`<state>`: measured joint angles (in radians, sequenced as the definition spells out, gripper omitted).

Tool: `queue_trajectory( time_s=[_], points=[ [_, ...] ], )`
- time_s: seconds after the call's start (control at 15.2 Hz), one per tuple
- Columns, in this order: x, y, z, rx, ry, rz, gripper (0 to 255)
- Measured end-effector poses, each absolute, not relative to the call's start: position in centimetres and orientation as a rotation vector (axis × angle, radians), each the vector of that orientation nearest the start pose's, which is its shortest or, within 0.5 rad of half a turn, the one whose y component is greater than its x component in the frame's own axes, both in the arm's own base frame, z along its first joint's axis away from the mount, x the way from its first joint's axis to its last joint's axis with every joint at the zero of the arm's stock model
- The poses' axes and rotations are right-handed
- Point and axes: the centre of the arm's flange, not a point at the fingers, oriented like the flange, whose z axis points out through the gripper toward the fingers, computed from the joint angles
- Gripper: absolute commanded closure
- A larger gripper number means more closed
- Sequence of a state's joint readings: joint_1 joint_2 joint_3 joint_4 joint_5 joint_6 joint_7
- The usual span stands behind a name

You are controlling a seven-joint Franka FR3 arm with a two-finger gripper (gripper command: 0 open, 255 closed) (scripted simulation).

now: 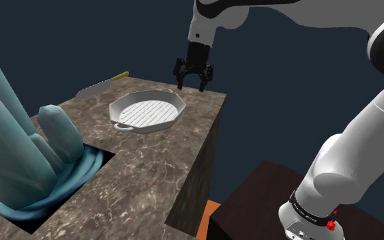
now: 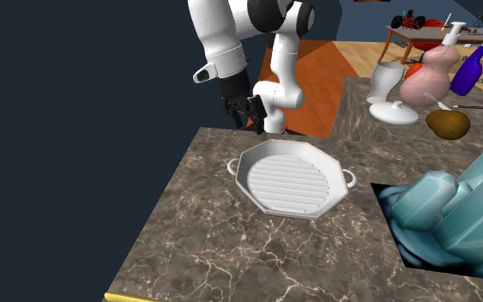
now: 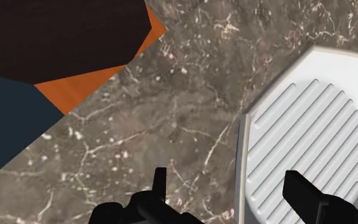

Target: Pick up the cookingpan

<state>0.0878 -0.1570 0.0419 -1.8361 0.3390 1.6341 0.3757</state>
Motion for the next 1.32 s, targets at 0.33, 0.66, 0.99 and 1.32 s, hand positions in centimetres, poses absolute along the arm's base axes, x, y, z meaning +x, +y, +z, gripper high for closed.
queue_trajectory(
  time_s=[0.33, 0.66, 0.99, 1.32],
  points=[
    [53.2, 11.8, 59.7, -2.740, 0.435, 0.186, 0],
    [53.4, 11.9, 57.1, -2.736, 0.438, 0.187, 0],
    [53.4, 11.8, 56.4, -2.736, 0.438, 0.187, 255],
    [53.4, 11.8, 56.4, -2.735, 0.436, 0.186, 255]
  ],
)
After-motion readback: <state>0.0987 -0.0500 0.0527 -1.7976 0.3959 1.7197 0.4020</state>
